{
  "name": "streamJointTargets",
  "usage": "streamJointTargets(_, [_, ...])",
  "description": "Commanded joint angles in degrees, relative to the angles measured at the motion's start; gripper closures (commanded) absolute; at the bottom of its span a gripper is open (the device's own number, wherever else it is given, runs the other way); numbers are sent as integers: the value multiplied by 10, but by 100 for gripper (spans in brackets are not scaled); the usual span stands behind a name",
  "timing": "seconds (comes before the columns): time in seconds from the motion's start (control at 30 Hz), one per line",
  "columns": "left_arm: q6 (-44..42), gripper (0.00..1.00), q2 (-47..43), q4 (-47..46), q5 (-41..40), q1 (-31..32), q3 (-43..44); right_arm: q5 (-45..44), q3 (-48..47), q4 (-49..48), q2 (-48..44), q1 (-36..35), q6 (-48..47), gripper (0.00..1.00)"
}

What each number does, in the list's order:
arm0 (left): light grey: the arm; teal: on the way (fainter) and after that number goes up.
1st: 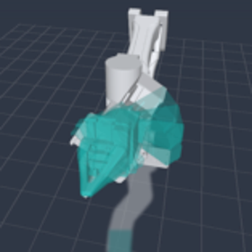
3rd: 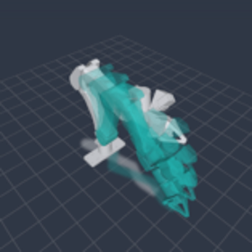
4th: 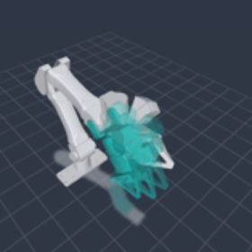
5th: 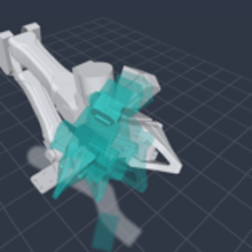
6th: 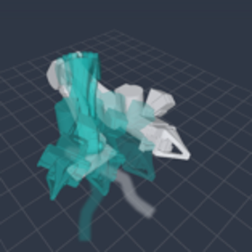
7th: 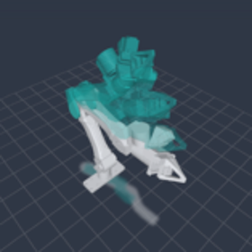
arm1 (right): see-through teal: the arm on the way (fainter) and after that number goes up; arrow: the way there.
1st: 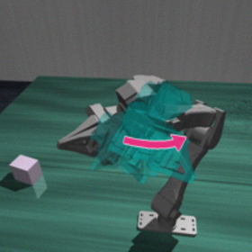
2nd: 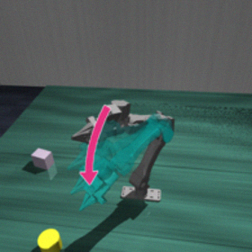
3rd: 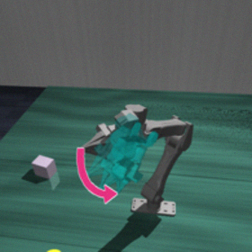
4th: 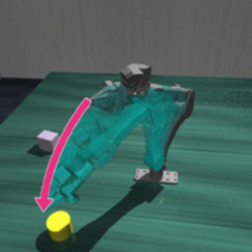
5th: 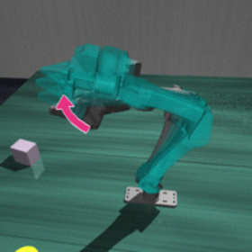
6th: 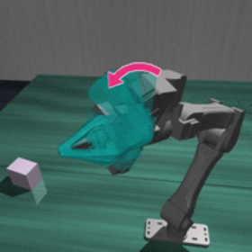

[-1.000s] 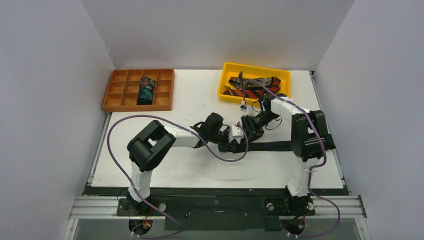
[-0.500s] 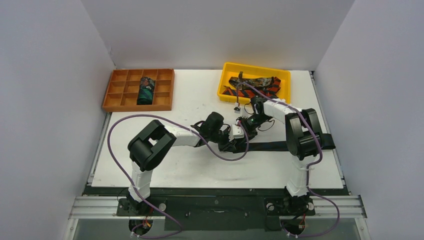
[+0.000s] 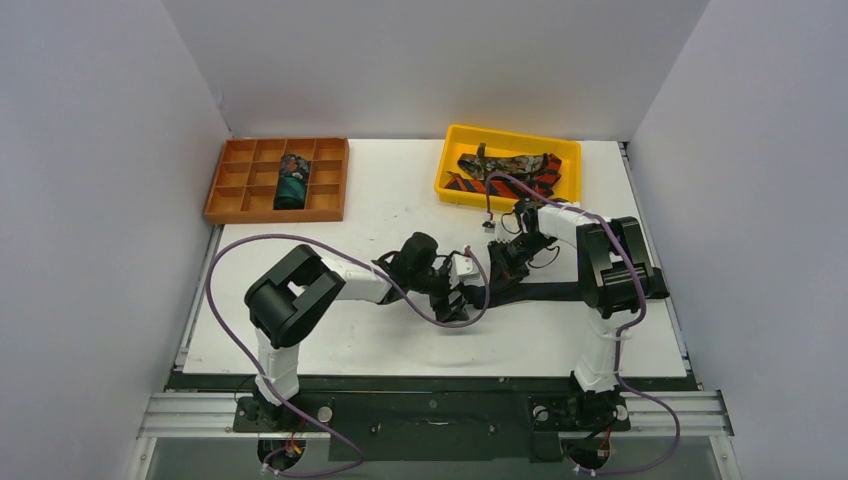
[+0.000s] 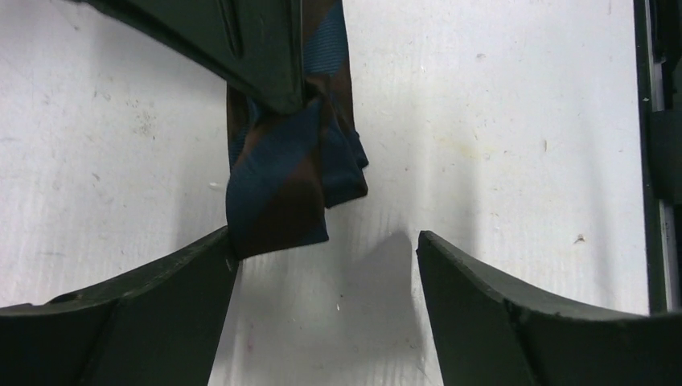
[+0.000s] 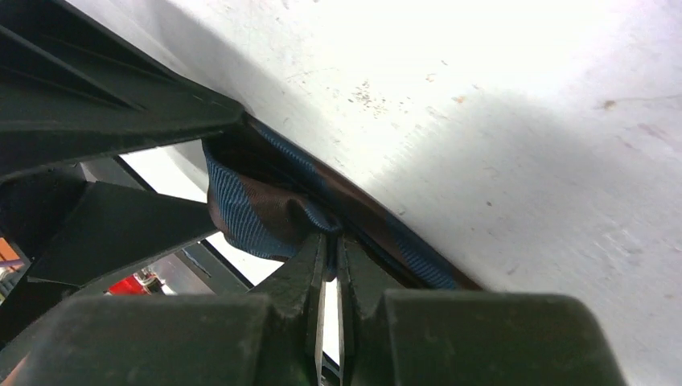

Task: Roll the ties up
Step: Roll the tie at the center of the board.

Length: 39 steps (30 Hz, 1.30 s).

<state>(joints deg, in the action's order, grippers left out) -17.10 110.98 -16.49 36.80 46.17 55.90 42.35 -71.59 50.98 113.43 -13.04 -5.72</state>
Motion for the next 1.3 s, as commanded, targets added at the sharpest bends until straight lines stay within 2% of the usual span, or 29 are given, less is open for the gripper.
streamJointTargets(0.0, [39, 20, -32, -31, -22, 1, -23, -59, 3, -25, 15, 8, -24, 100])
streamJointTargets(0.1, [36, 13, -25, -39, -40, 12, -18, -60, 2, -29, 18, 9, -21, 100])
streamJointTargets(0.23, [41, 10, -3, -52, -76, 29, -4, -51, 1, -30, 11, 9, -18, 100])
streamJointTargets(0.43, [86, 9, 31, -74, -121, 34, 24, -37, 2, -30, 0, 5, -15, 100])
streamJointTargets(0.57, [91, 11, 50, -64, -124, 37, 43, -28, -1, -30, -3, 3, -9, 100])
streamJointTargets(0.7, [90, 19, 64, -47, -124, 40, 52, -11, -8, -29, -16, -2, 2, 100])
streamJointTargets(0.87, [65, 41, 53, -52, -128, 39, 9, 16, -23, -24, -44, -6, 22, 100])
streamJointTargets(0.97, [50, 48, 45, -51, -124, 39, -8, 30, -28, -13, -59, -8, 26, 100])
streamJointTargets(1.27, [39, 74, 22, -34, -114, 38, -22, 3, -25, 43, -63, 1, -23, 100])
